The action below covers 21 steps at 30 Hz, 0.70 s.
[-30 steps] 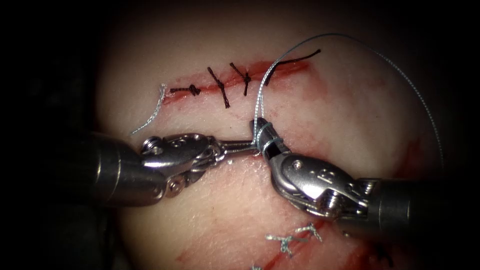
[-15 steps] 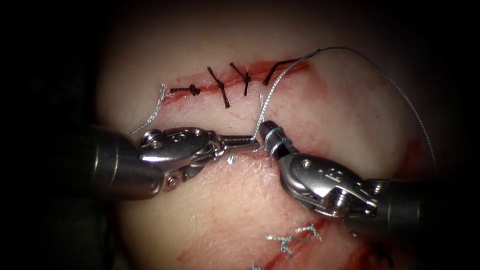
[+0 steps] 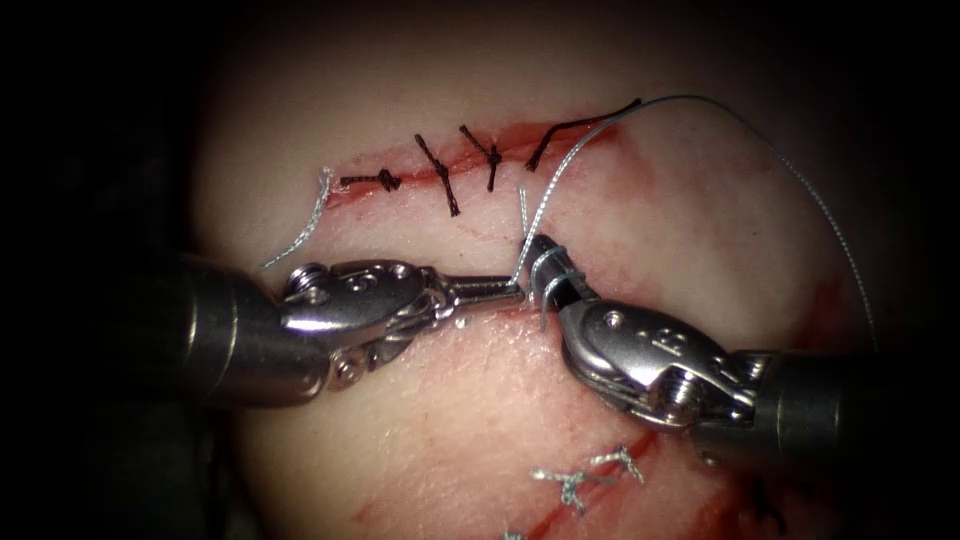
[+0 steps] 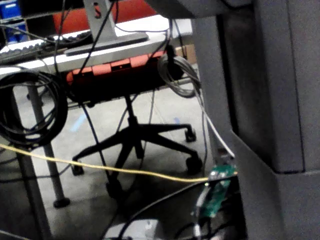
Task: Wound Closure
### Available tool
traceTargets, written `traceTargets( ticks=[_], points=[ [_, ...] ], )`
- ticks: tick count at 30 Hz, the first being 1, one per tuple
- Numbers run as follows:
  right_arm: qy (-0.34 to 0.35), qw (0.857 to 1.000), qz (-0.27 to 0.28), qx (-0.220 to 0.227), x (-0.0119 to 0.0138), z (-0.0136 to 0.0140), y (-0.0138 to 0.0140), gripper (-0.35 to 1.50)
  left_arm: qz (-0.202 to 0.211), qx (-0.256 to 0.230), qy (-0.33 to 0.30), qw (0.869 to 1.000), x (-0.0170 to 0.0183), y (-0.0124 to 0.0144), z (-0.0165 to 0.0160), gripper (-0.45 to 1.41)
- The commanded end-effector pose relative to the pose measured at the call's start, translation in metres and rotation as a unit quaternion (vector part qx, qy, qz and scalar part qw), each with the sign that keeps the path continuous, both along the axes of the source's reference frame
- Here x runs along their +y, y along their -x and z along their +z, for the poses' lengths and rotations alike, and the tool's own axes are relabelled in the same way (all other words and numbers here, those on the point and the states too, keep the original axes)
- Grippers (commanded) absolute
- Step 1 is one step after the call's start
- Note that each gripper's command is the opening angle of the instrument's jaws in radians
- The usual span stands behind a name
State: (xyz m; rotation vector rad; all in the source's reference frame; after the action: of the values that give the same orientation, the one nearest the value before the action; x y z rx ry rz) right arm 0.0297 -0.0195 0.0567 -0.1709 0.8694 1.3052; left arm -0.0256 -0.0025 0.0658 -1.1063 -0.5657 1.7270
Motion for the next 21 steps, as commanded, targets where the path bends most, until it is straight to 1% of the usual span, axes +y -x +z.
traceTargets(
  ticks=[1, 2, 7, 10, 11, 12, 13, 14, 15, 18, 20, 21],
  points=[
    [0.001, 1.000, 0.000, 0.001, 0.0000, 0.0003, -0.0008, 0.14, 0.000, 0.001, 0.000, 1.000, -0.0002, 0.0006, 0.0006, -0.45],
    [0.001, 1.000, 0.000, 0.001, 0.0001, 0.0003, -0.0008, 0.21, 0.000, 0.001, 0.000, 1.000, -0.0002, 0.0006, 0.0007, -0.45],
    [0.001, 1.000, 0.001, 0.001, 0.0003, 0.0005, -0.0007, 0.27, 0.000, 0.006, -0.001, 1.000, -0.0001, 0.0008, 0.0010, -0.45],
    [0.000, 1.000, 0.003, 0.002, 0.0003, 0.0006, -0.0007, 0.42, 0.000, 0.006, -0.001, 1.000, 0.0000, 0.0009, 0.0011, -0.45],
    [-0.002, 1.000, 0.004, 0.005, 0.0002, 0.0006, -0.0007, 0.37, 0.001, 0.008, -0.001, 1.000, 0.0000, 0.0009, 0.0011, -0.45],
    [-0.008, 1.000, 0.000, 0.013, 0.0001, 0.0007, -0.0007, 0.19, 0.000, 0.008, -0.001, 1.000, 0.0000, 0.0010, 0.0012, -0.45],
    [-0.008, 1.000, 0.000, 0.013, 0.0001, 0.0007, -0.0007, 0.19, 0.000, 0.008, -0.001, 1.000, 0.0000, 0.0010, 0.0012, -0.45],
    [-0.015, 1.000, -0.003, 0.021, 0.0001, 0.0008, -0.0007, -0.18, 0.000, 0.008, -0.001, 1.000, 0.0000, 0.0010, 0.0012, -0.45],
    [-0.016, 1.000, -0.004, 0.020, 0.0000, 0.0008, -0.0007, -0.35, 0.000, 0.008, -0.001, 1.000, 0.0000, 0.0010, 0.0012, -0.45],
    [-0.022, 1.000, -0.003, 0.018, 0.0000, 0.0008, -0.0007, -0.35, 0.001, 0.007, -0.001, 1.000, 0.0000, 0.0011, 0.0013, -0.45],
    [-0.022, 1.000, -0.003, 0.018, 0.0000, 0.0008, -0.0008, -0.32, 0.002, 0.009, -0.001, 1.000, 0.0000, 0.0011, 0.0013, -0.45],
    [-0.022, 1.000, -0.003, 0.018, 0.0000, 0.0009, -0.0008, -0.35, 0.002, 0.010, -0.002, 1.000, 0.0000, 0.0011, 0.0013, -0.45]
  ],
)
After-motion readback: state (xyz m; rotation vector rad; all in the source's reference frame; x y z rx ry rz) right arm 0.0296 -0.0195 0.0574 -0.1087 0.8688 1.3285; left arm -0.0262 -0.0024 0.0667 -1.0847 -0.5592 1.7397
